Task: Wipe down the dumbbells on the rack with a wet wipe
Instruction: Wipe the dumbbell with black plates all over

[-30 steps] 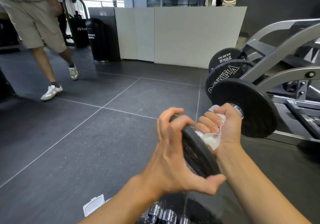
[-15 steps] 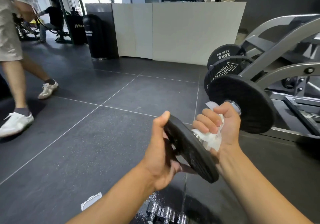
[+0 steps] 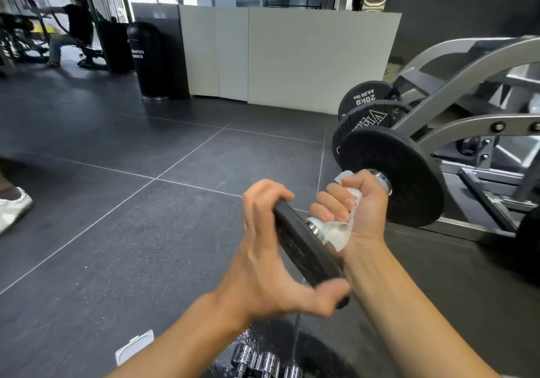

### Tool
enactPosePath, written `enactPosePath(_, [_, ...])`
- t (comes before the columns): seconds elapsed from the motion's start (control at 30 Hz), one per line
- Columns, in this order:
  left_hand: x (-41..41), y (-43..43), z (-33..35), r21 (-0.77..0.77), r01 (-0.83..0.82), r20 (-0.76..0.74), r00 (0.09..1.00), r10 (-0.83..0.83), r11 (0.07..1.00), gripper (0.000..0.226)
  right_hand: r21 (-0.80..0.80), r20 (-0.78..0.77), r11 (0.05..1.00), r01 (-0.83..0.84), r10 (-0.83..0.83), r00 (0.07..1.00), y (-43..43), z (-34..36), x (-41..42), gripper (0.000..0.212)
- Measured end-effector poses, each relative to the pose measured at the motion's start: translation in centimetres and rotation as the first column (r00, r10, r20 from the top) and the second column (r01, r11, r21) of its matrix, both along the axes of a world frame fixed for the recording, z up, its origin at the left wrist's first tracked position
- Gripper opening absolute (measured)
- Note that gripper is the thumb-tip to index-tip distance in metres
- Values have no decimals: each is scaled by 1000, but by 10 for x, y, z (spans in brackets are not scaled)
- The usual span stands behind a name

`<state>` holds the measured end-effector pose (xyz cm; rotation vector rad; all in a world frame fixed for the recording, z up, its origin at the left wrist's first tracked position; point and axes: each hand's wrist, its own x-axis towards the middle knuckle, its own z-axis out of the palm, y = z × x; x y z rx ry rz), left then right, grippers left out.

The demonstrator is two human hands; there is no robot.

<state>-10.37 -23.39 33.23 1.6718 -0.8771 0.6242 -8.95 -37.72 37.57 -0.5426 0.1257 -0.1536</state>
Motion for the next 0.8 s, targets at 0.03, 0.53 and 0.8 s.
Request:
enactPosePath(0.03, [4, 2, -2, 85, -81, 259, 964, 56, 993, 76, 0, -22, 1000, 27, -27, 999, 0, 0, 1, 35])
enactPosePath(0.53, [-9, -5, 8, -755, 58, -618, 269, -739, 653, 58, 31, 296, 935, -354, 330, 897, -12, -13, -3, 36])
enactPosePath(0.8, [-15, -7, 8, -835, 6, -540, -195, -819, 550, 124, -93, 312, 940, -329, 341, 887, -10, -12, -3, 39])
